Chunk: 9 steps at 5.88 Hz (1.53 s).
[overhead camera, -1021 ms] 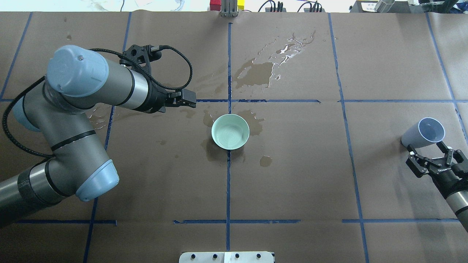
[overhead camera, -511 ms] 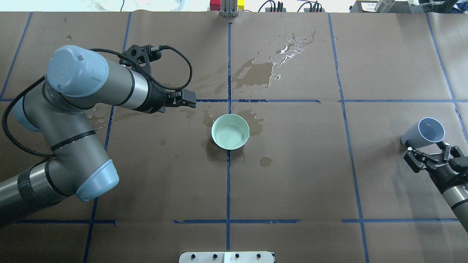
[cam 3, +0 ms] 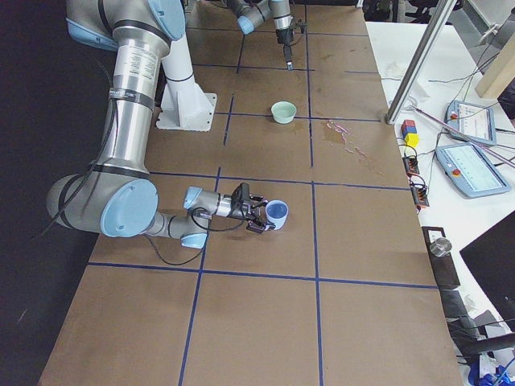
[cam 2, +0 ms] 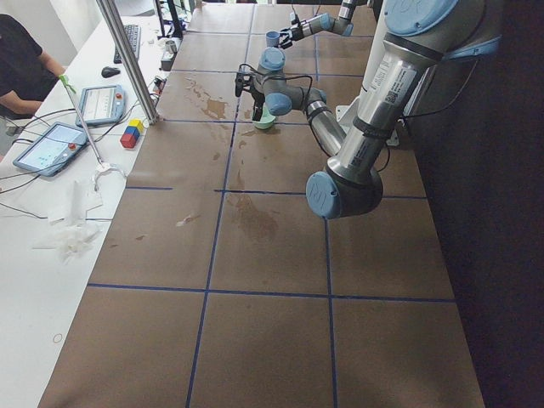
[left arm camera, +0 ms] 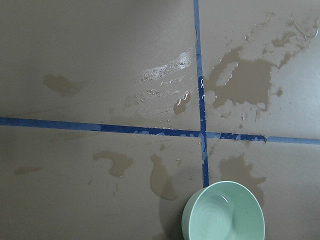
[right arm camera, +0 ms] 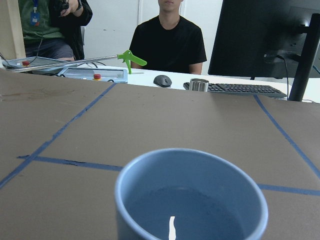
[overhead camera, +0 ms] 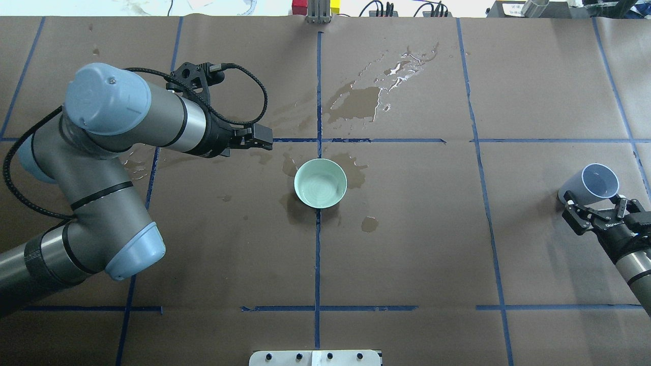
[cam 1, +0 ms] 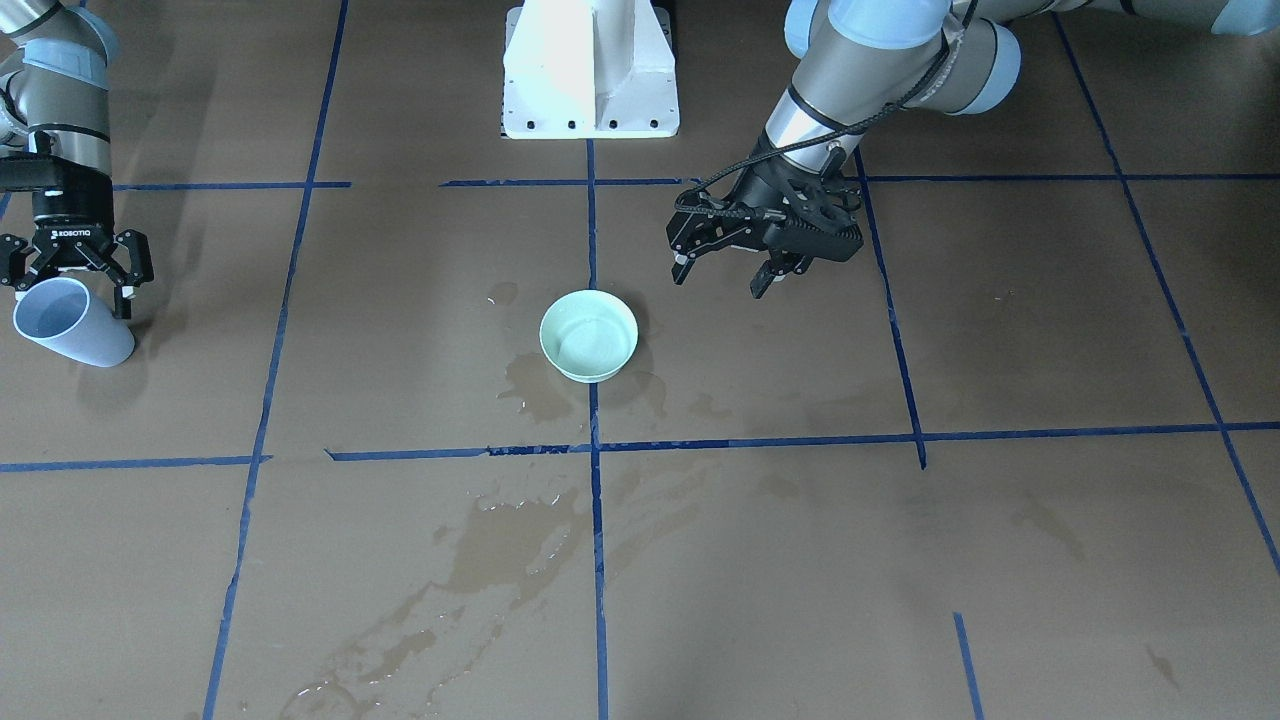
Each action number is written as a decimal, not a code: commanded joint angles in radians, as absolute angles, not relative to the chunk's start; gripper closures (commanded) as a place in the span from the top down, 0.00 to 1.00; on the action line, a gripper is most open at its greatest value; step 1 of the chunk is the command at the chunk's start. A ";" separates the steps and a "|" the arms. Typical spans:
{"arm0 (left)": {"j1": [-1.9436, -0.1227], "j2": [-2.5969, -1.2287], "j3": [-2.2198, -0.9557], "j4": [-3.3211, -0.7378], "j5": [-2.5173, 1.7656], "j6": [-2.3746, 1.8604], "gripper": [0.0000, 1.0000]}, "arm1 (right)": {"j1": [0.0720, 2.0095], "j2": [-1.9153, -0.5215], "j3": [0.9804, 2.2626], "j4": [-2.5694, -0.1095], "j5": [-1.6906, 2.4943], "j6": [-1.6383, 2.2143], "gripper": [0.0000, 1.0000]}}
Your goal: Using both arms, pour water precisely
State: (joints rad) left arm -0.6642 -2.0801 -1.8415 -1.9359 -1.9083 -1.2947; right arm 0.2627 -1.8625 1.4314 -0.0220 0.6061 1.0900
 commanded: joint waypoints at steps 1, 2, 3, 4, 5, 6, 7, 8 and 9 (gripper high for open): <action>-0.664 -2.080 -1.842 -1.936 -1.908 -1.295 1.00 | 0.287 -1.847 1.430 -0.021 0.629 1.063 0.99; -0.664 -2.080 -1.842 -1.936 -1.908 -1.295 1.00 | 0.293 -1.847 1.430 -0.021 0.635 1.062 0.99; -0.664 -2.071 -1.845 -1.937 -1.908 -1.295 1.00 | 0.293 -1.847 1.430 -0.021 0.640 1.062 0.99; -0.663 -2.069 -1.847 -1.937 -1.908 -1.295 1.00 | 0.301 -1.847 1.430 -0.021 0.647 1.062 0.99; -0.663 -2.069 -1.848 -1.937 -1.910 -1.295 1.00 | 0.317 -1.842 1.430 -0.021 0.667 1.052 0.99; -0.663 -2.069 -1.848 -1.937 -1.910 -1.295 1.00 | 0.334 -1.833 1.430 -0.021 0.686 1.040 0.99; -0.663 -2.069 -1.848 -1.937 -1.910 -1.295 1.00 | 0.336 -1.826 1.430 -0.021 0.689 1.035 0.99; -0.663 -2.068 -1.848 -1.937 -1.910 -1.295 1.00 | 0.336 -1.824 1.428 -0.023 0.689 1.035 0.99; -0.663 -2.068 -1.850 -1.937 -1.908 -1.295 1.00 | 0.336 -1.822 1.428 -0.023 0.690 1.035 0.98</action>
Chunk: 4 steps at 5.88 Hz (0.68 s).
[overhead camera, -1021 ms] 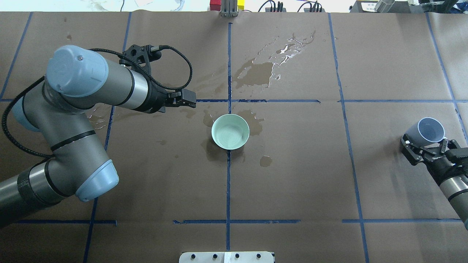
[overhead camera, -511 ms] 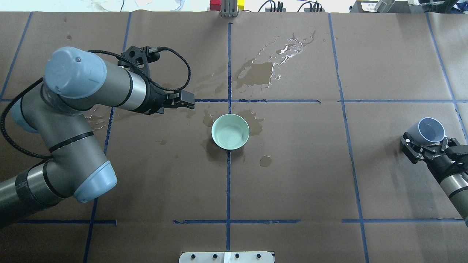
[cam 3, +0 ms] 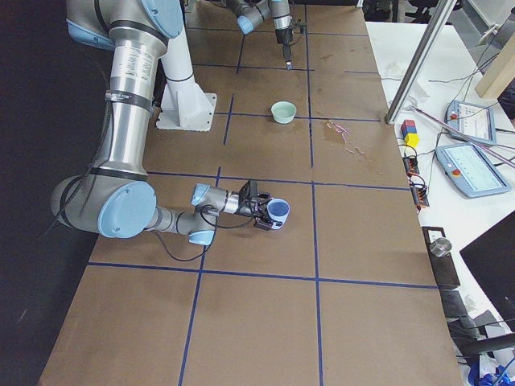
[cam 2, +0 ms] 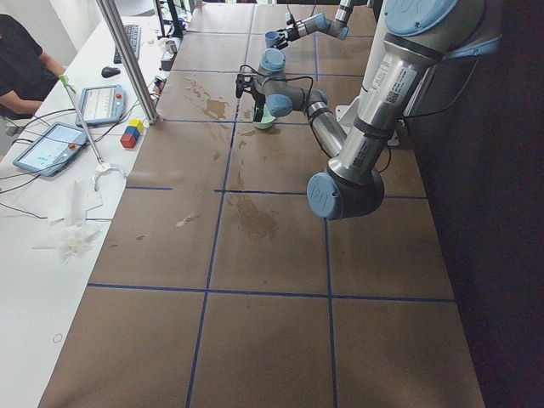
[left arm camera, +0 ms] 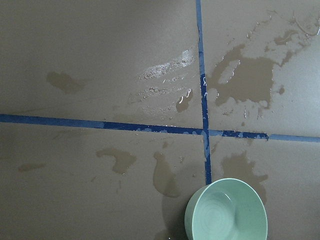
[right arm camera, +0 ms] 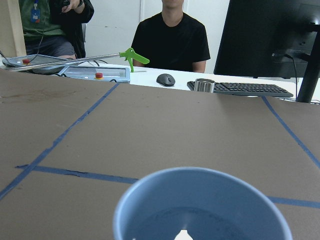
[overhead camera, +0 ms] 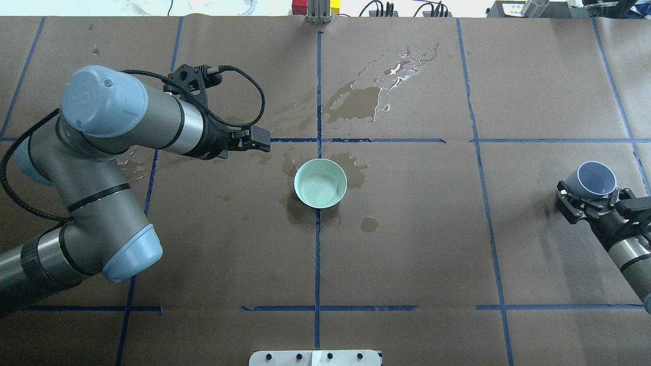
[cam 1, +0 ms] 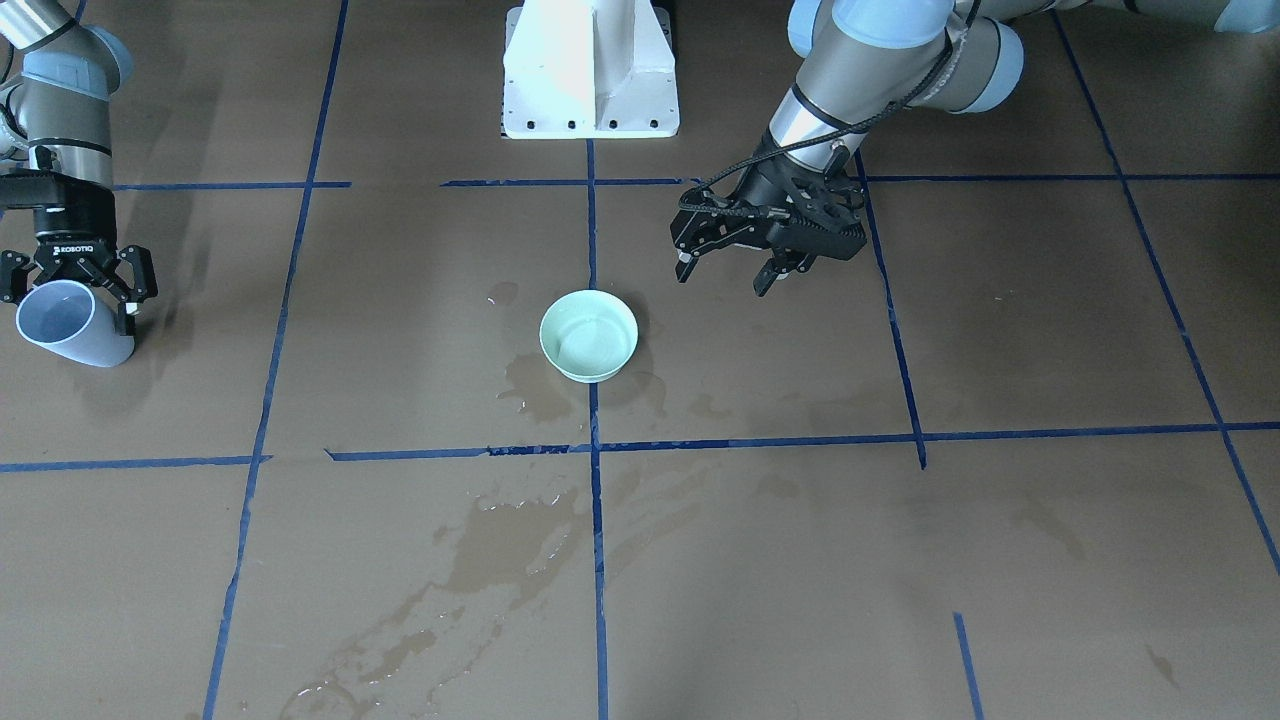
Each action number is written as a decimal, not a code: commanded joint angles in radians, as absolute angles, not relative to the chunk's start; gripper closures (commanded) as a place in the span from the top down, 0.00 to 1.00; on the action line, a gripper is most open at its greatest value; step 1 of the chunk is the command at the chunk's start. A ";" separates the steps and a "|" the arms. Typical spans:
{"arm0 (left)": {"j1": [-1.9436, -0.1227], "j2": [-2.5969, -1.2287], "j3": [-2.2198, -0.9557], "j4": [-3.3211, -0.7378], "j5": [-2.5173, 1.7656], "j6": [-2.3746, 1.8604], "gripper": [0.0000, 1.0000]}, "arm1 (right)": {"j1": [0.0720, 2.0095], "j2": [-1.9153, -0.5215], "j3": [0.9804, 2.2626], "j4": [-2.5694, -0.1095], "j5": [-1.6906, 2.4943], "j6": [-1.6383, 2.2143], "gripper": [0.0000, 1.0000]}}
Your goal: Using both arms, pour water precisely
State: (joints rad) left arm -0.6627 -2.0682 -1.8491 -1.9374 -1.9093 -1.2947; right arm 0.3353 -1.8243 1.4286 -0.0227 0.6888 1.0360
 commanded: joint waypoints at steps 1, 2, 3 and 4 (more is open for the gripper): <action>-0.663 -2.066 -1.853 -1.937 -1.908 -1.295 1.00 | 0.339 -1.822 1.427 -0.023 0.692 1.035 0.99; -0.663 -2.066 -1.853 -1.937 -1.908 -1.295 1.00 | 0.341 -1.822 1.421 -0.021 0.695 1.035 0.99; -0.663 -2.068 -1.856 -1.937 -1.908 -1.295 1.00 | 0.342 -1.822 1.419 -0.021 0.695 1.035 0.98; -0.664 -2.066 -1.862 -1.937 -1.907 -1.295 1.00 | 0.345 -1.821 1.419 -0.021 0.695 1.037 0.97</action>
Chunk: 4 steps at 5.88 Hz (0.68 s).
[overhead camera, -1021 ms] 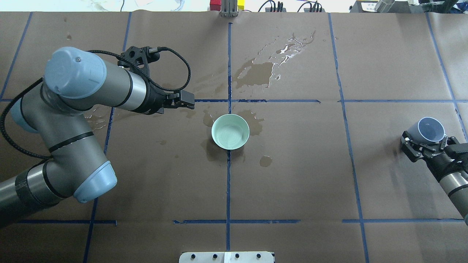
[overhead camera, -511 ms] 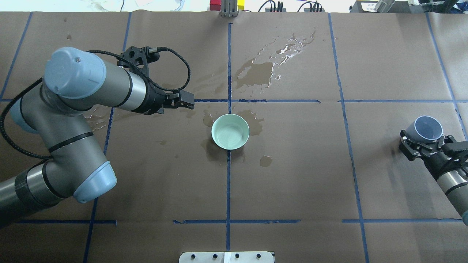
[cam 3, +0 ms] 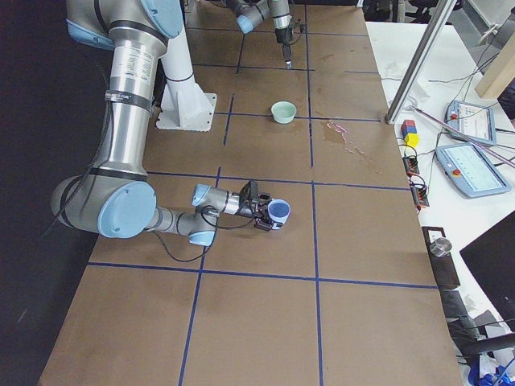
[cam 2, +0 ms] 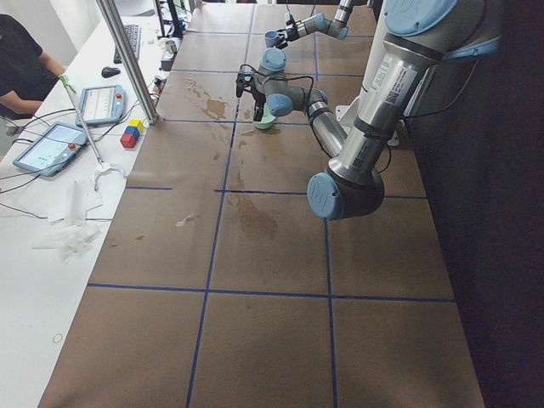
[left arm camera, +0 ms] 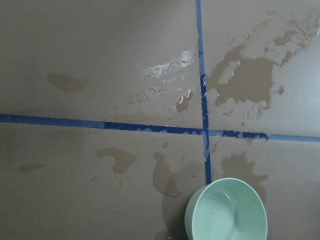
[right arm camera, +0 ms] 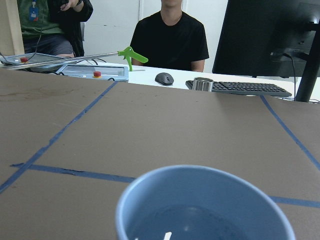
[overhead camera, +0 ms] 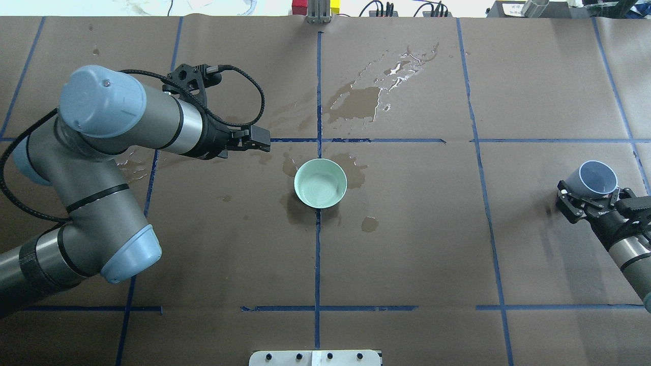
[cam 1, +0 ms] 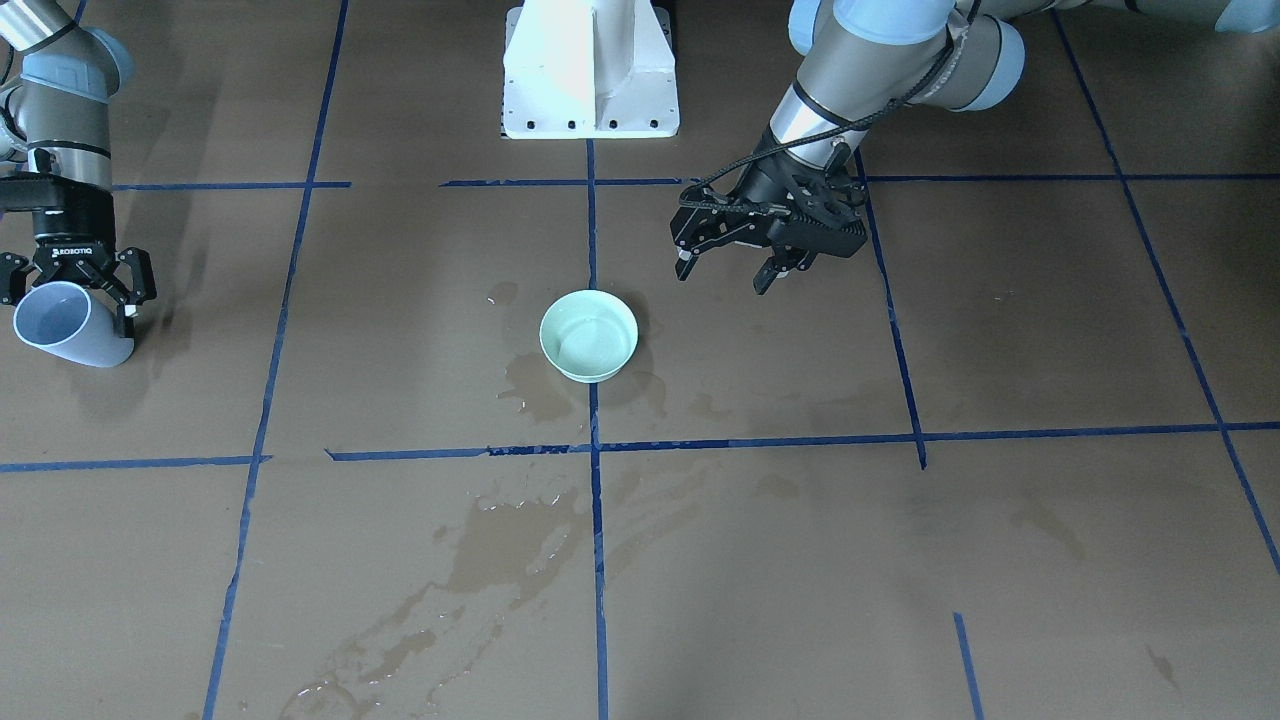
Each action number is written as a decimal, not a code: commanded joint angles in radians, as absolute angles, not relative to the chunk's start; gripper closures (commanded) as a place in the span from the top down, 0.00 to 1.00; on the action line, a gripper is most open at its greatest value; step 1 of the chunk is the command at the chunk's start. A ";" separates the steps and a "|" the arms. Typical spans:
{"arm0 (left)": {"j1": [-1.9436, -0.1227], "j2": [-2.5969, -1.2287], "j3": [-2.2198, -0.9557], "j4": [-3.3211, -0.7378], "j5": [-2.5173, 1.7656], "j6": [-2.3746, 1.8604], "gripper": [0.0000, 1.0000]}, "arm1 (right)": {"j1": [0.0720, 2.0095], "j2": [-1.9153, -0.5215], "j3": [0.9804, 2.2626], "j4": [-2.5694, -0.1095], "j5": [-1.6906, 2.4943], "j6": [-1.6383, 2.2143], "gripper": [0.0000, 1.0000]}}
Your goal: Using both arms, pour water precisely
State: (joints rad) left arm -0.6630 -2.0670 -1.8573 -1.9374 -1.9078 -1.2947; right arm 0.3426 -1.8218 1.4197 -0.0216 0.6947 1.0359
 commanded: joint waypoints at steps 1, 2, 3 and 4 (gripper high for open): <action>-0.663 -2.066 -1.864 -1.937 -1.907 -1.295 1.00 | 0.347 -1.821 1.419 -0.021 0.695 1.037 0.92; -0.663 -2.066 -1.862 -1.937 -1.907 -1.295 1.00 | 0.350 -1.819 1.419 -0.021 0.695 1.038 0.88; -0.664 -2.066 -1.862 -1.937 -1.908 -1.295 1.00 | 0.350 -1.818 1.419 -0.021 0.695 1.037 0.66; -0.663 -2.066 -1.864 -1.937 -1.907 -1.295 1.00 | 0.353 -1.818 1.431 -0.020 0.695 1.037 0.53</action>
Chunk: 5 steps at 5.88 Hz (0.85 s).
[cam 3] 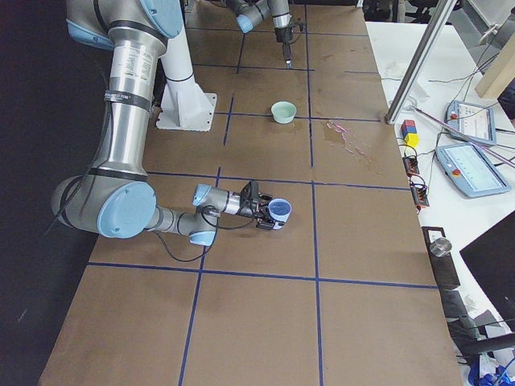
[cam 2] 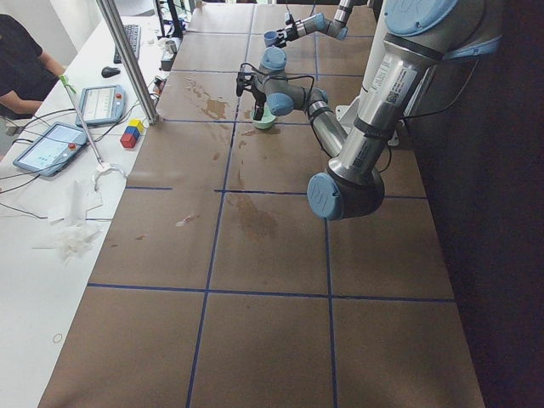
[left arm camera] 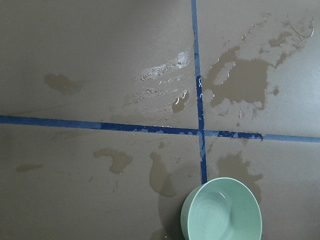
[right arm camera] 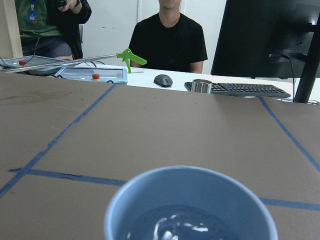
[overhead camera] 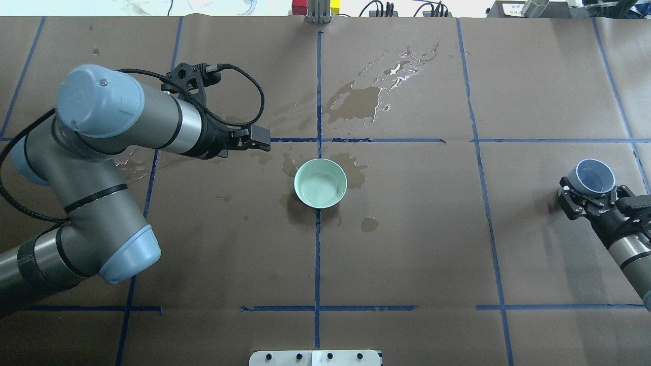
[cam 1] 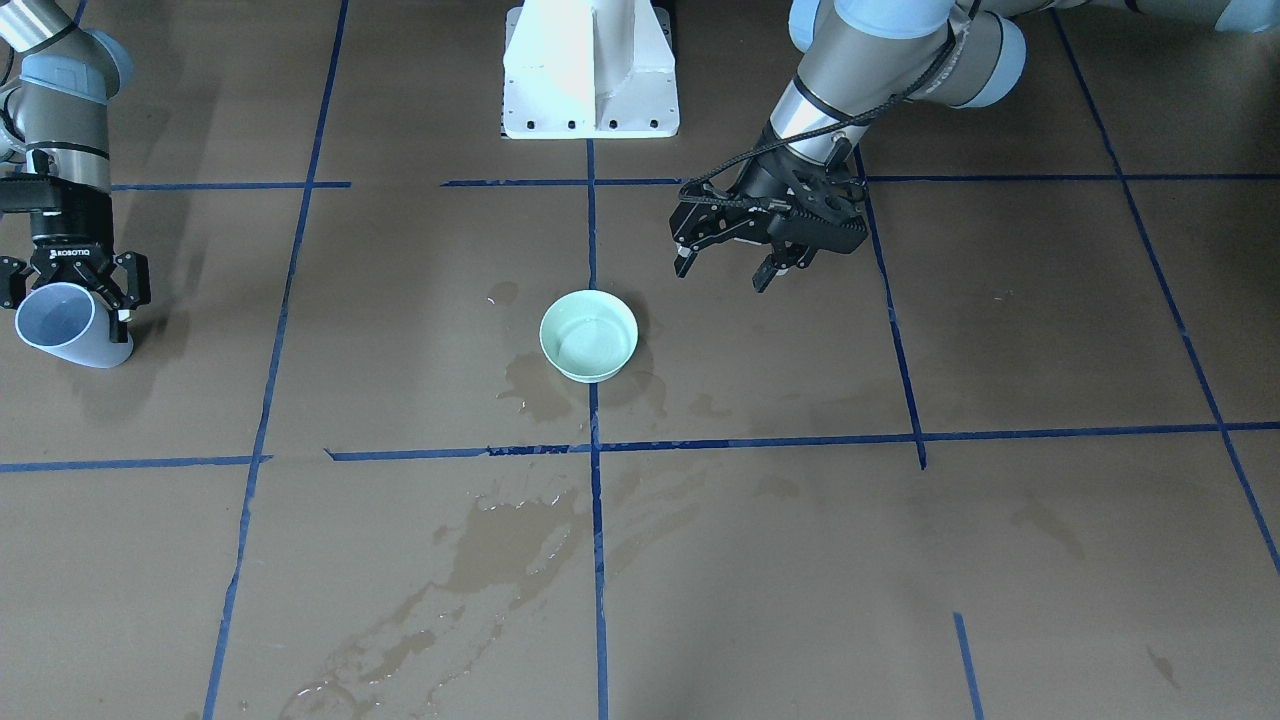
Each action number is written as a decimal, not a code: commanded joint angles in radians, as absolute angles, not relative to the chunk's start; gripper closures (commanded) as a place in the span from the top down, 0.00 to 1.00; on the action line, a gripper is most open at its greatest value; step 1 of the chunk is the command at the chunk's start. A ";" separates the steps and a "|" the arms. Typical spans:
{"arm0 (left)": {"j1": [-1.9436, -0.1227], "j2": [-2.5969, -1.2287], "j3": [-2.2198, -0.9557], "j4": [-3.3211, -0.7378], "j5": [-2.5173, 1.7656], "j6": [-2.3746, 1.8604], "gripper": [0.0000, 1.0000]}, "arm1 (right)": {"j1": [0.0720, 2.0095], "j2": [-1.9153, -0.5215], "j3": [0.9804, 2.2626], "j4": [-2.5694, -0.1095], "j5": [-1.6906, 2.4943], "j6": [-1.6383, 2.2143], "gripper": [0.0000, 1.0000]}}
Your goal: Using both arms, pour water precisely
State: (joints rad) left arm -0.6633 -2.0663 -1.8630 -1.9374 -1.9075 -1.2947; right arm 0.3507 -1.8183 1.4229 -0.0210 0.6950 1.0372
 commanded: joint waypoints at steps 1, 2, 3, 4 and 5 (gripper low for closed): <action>-0.663 -2.066 -1.864 -1.937 -1.907 -1.295 1.00 | 0.374 -1.816 1.452 -0.020 0.716 1.005 0.49; -0.663 -2.066 -1.864 -1.937 -1.908 -1.295 1.00 | 0.409 -1.807 1.501 -0.026 0.725 0.877 0.31; -0.664 -2.065 -1.864 -1.937 -1.908 -1.295 1.00 | 0.420 -1.761 1.505 -0.041 0.727 0.847 0.29; -0.664 -2.057 -1.864 -1.937 -1.910 -1.295 1.00 | 0.434 -1.674 1.509 -0.155 0.729 0.832 0.24; -0.663 -2.054 -1.864 -1.937 -1.910 -1.295 1.00 | 0.434 -1.628 1.549 -0.188 0.733 0.824 0.22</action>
State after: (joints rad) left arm -0.6638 -2.0579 -1.8638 -1.9374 -1.9094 -1.2947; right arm 0.4297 -1.6826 1.5197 -0.1388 0.7294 0.8363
